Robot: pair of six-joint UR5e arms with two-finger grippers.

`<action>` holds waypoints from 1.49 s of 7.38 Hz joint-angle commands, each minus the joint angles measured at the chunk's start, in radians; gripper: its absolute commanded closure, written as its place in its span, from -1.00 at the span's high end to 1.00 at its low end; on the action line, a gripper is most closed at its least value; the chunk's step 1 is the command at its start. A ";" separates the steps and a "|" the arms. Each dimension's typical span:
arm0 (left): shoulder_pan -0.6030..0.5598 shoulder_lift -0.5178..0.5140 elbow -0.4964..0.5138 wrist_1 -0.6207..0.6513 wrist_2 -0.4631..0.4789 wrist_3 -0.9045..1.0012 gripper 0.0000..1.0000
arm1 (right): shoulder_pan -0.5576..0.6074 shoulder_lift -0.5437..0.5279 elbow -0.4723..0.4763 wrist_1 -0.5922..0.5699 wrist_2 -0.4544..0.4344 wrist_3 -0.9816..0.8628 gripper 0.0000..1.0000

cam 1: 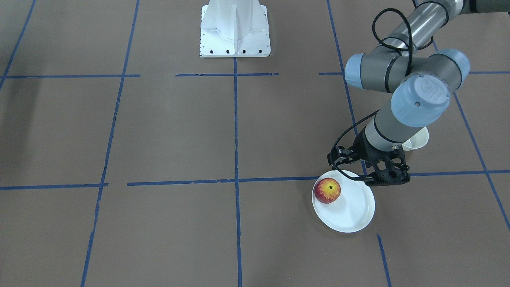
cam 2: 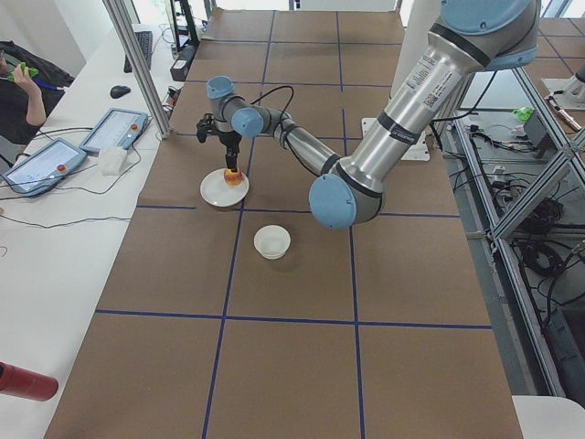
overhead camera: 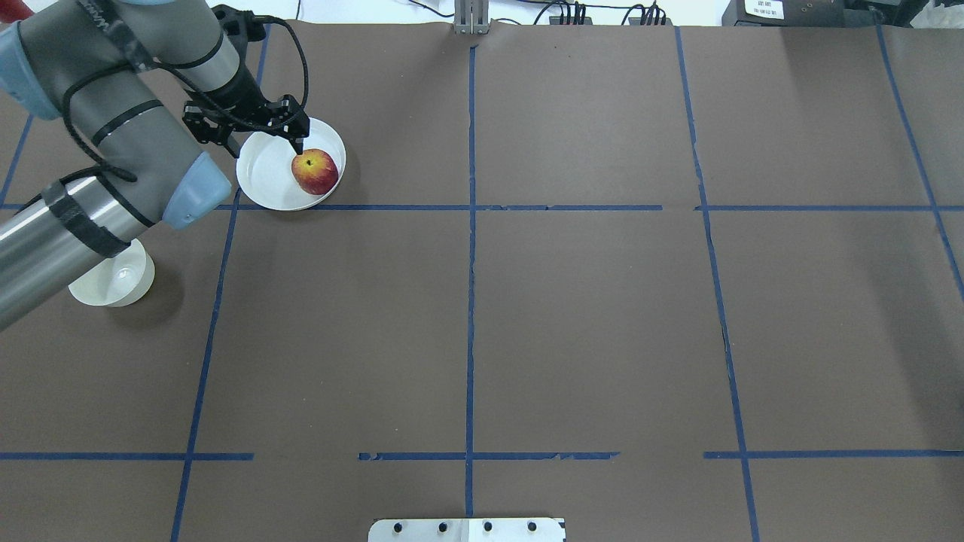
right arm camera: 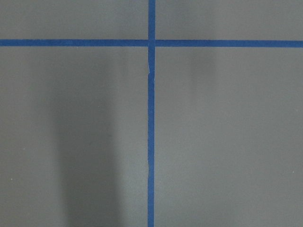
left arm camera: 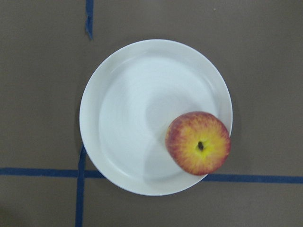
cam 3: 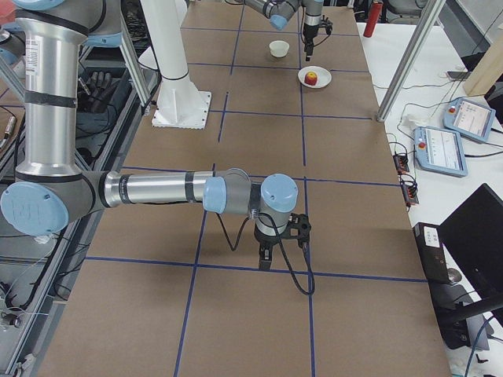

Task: Move apple from plate to bowl
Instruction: 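Move the left gripper over the red-yellow apple on the white plate, then lower the left gripper and close it around the apple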

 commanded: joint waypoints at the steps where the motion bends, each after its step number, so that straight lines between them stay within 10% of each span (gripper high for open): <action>1: 0.036 -0.071 0.189 -0.159 0.010 -0.055 1.00 | 0.000 0.000 0.000 0.000 0.000 0.000 1.00; 9: 0.088 -0.090 0.312 -0.276 0.066 -0.062 0.95 | 0.000 0.000 0.000 0.000 0.000 0.000 1.00; 11: 0.088 -0.088 0.311 -0.276 0.065 -0.057 -0.05 | 0.000 0.000 0.000 0.000 0.000 0.000 1.00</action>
